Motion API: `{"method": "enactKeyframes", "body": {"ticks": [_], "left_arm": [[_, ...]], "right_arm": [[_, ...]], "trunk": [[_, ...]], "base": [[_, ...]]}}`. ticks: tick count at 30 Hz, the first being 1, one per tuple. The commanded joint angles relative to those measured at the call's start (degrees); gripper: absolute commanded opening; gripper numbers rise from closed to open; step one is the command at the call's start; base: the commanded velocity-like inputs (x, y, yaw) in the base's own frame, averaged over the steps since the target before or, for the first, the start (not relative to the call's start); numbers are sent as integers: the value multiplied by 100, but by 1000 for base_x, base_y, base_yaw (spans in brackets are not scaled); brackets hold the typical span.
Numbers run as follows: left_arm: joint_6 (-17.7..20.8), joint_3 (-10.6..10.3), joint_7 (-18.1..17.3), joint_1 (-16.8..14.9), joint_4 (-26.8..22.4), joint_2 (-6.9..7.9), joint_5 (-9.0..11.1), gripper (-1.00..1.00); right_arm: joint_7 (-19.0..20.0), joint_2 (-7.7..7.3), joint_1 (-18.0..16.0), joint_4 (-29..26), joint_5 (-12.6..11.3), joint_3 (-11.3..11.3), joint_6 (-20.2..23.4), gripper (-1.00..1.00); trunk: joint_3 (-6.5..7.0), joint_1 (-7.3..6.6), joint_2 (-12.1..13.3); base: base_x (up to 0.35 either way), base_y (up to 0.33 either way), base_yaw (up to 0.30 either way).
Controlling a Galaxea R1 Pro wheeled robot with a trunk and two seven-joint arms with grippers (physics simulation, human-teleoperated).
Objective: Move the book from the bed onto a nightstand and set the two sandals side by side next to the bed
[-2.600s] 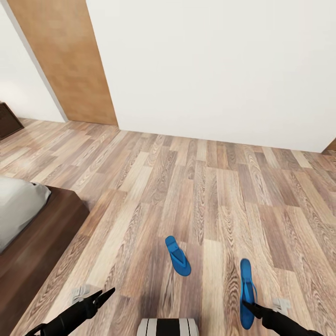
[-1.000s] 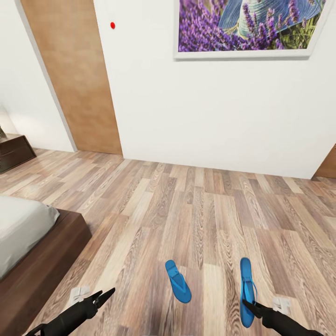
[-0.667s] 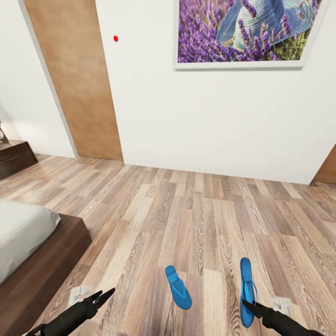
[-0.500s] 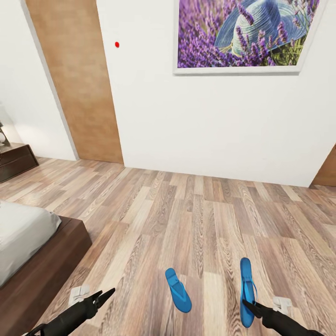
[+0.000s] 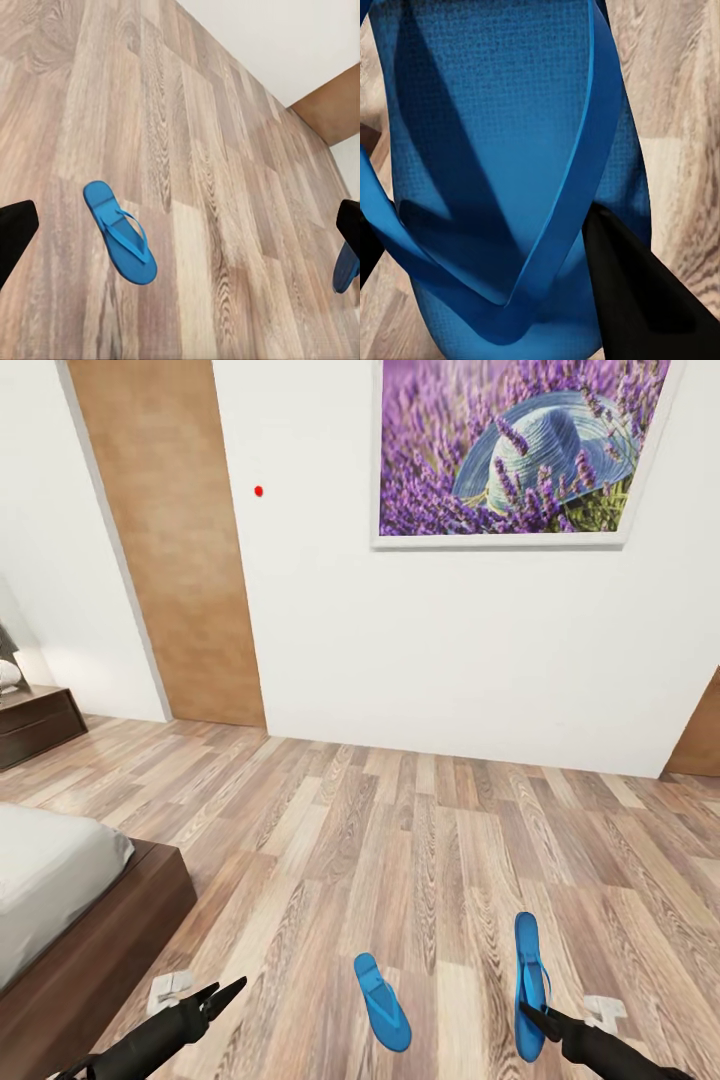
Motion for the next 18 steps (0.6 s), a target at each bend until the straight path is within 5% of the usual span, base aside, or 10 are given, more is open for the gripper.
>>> {"method": "enactKeyframes", "body": {"ticks": [1,11,18], "left_arm": [[50,4,-11,-3,0,0,35,100],[50,4,-13,-3,-1,0,35,100],[50,4,-18,-3,1,0,35,100]], "right_arm": [[36,5,-8,-7,25,-37,69,-100],[35,5,-8,-7,25,-37,69,-100],[37,5,-8,-7,25,-37,69,-100]], "trunk": [[18,-4,-1],[235,-49,52],[235,-49,52]], "base": [[0,0,0],[0,0,0],[0,0,0]]}}
